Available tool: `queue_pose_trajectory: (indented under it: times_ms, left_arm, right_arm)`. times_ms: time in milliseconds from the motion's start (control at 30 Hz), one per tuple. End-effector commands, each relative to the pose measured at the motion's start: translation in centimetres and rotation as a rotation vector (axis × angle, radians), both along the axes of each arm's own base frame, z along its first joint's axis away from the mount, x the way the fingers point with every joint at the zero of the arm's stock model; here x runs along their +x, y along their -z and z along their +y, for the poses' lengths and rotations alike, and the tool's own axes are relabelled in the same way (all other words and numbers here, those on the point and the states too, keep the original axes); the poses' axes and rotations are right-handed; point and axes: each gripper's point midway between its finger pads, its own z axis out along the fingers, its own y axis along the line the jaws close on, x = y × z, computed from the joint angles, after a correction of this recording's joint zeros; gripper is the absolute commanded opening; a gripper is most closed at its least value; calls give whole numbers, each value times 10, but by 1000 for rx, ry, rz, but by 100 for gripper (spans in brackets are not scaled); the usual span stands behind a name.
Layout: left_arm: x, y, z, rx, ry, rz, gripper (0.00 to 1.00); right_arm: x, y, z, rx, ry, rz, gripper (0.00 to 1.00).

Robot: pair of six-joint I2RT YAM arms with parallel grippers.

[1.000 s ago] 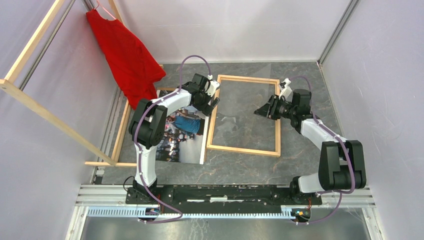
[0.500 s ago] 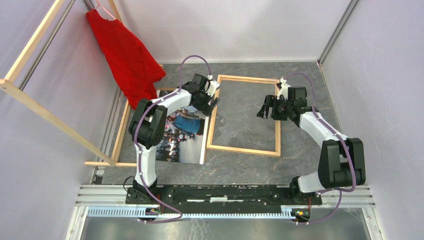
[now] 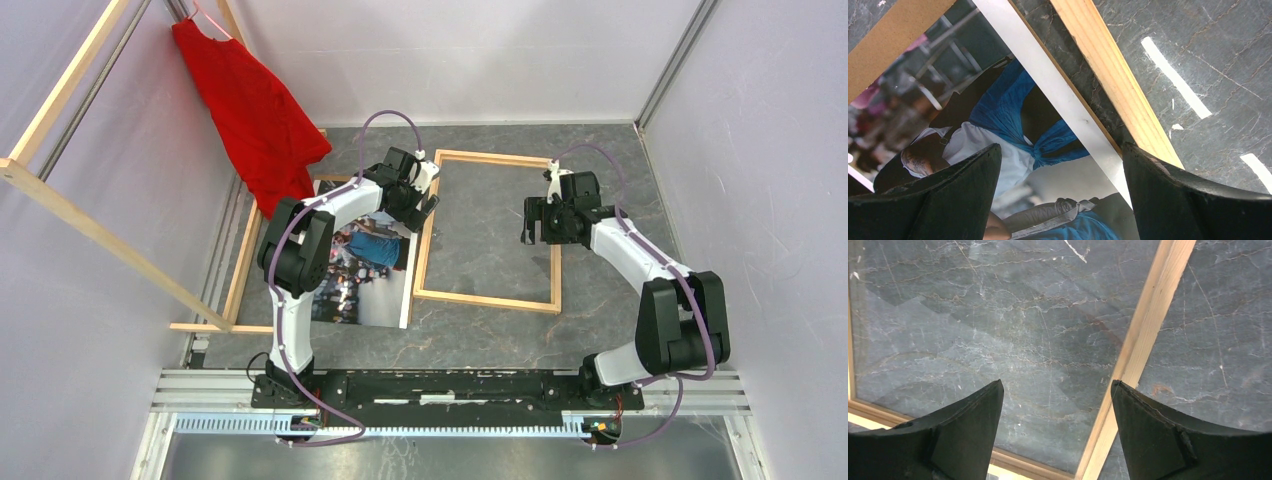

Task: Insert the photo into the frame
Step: Place the photo frame item in the photo frame.

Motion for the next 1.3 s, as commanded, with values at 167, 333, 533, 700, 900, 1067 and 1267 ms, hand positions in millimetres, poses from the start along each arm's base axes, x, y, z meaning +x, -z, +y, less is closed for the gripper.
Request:
queue_pose_trajectory:
  times_ms: [167, 333, 533, 700, 900, 1067, 1267]
  left_arm:
    - [5, -13, -3, -23, -9, -31, 96]
    - [4, -13, -2, -17, -10, -33, 96]
    - [5, -14, -3, -21, -9, -33, 96]
    - [5, -14, -2, -19, -10, -34, 96]
    - [5, -13, -2, -16, -11, -34, 96]
    - [4, -12, -1, -12, -10, -33, 96]
    - [4, -12, -1, -13, -10, -32, 96]
  right_arm:
    - [11, -13, -9, -120, 16, -19, 86]
    - [10, -9, -15, -155, 42, -7, 87]
    - [5, -2, -17, -163, 51, 18, 87]
    - [1, 5, -10, -123, 33, 26, 86]
    - [-4, 27, -10, -127, 38, 68, 85]
    - [-8, 39, -12, -131, 51, 96, 84]
    - [-12, 52, -6, -99, 44, 126, 82]
